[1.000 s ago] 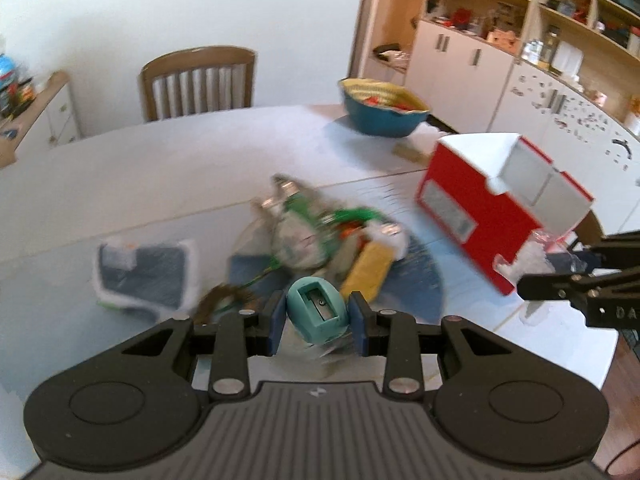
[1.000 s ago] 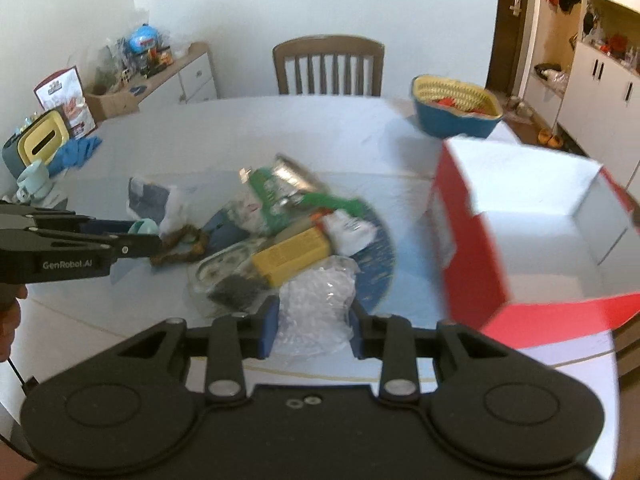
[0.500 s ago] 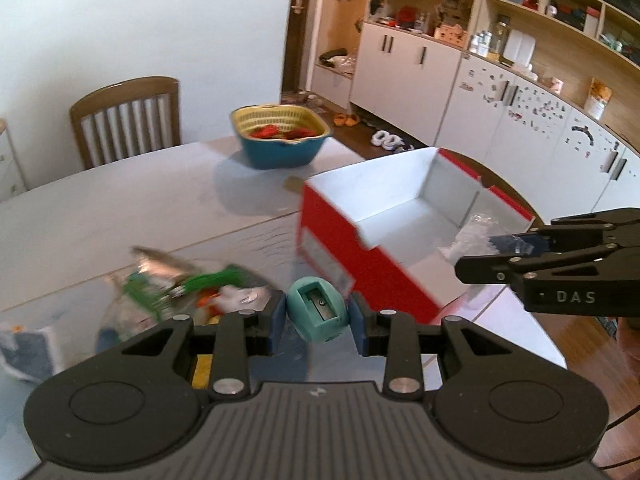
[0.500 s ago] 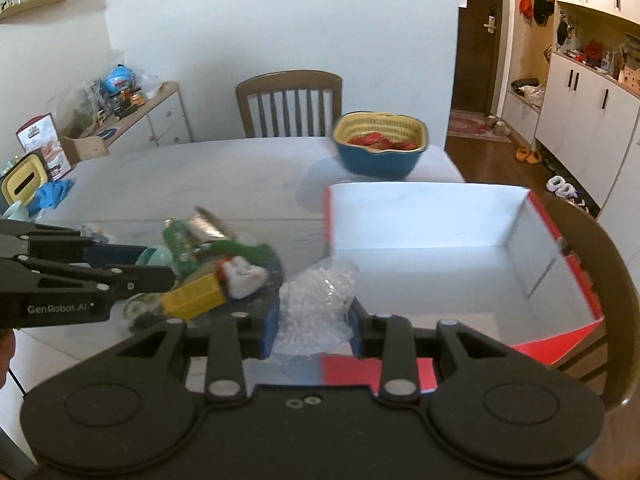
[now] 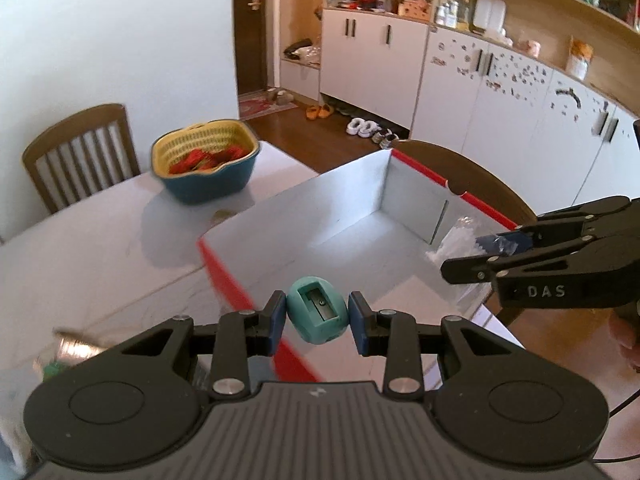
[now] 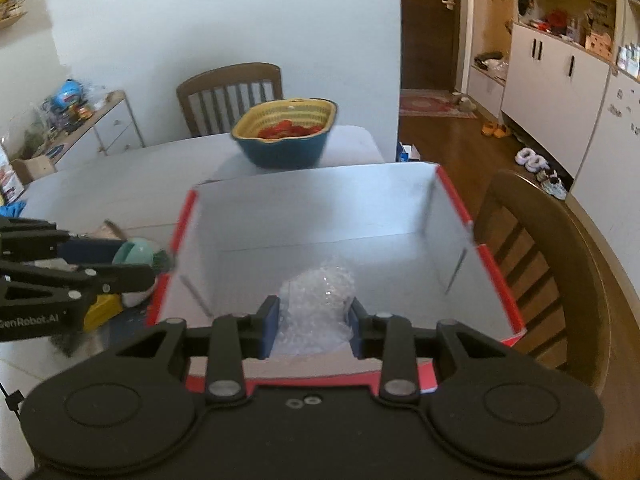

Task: Organize objects
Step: 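Carry the sharpener and bubble-wrap bag into the red shoebox with both tools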

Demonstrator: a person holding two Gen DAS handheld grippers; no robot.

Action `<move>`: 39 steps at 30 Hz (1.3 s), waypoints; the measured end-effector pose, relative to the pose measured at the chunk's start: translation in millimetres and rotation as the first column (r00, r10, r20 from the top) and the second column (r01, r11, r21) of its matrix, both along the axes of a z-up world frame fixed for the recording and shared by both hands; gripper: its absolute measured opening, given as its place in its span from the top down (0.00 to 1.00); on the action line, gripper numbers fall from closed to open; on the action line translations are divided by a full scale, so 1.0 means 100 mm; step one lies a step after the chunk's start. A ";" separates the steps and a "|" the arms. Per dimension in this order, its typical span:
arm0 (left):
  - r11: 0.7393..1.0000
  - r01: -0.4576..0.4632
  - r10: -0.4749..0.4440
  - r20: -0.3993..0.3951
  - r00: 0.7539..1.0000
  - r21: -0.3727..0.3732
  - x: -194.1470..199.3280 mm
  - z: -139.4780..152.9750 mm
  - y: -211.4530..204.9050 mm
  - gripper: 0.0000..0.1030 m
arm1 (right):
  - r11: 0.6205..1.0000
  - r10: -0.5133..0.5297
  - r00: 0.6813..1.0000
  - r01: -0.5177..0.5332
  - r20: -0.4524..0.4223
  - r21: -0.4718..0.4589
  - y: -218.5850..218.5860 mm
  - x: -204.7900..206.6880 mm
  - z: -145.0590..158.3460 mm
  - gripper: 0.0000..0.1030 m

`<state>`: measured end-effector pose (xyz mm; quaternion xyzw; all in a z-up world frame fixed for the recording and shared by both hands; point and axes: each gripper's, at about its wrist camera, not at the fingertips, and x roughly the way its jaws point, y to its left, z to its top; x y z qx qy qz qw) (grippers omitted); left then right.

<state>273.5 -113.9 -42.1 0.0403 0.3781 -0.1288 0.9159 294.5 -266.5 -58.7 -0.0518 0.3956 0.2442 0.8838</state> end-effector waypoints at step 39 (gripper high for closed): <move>0.988 0.105 -0.043 -0.448 0.893 0.114 1.40 -1.15 -0.75 0.68 | 0.981 0.056 0.941 -0.114 -0.334 -0.157 0.17 0.76 -0.97 0.68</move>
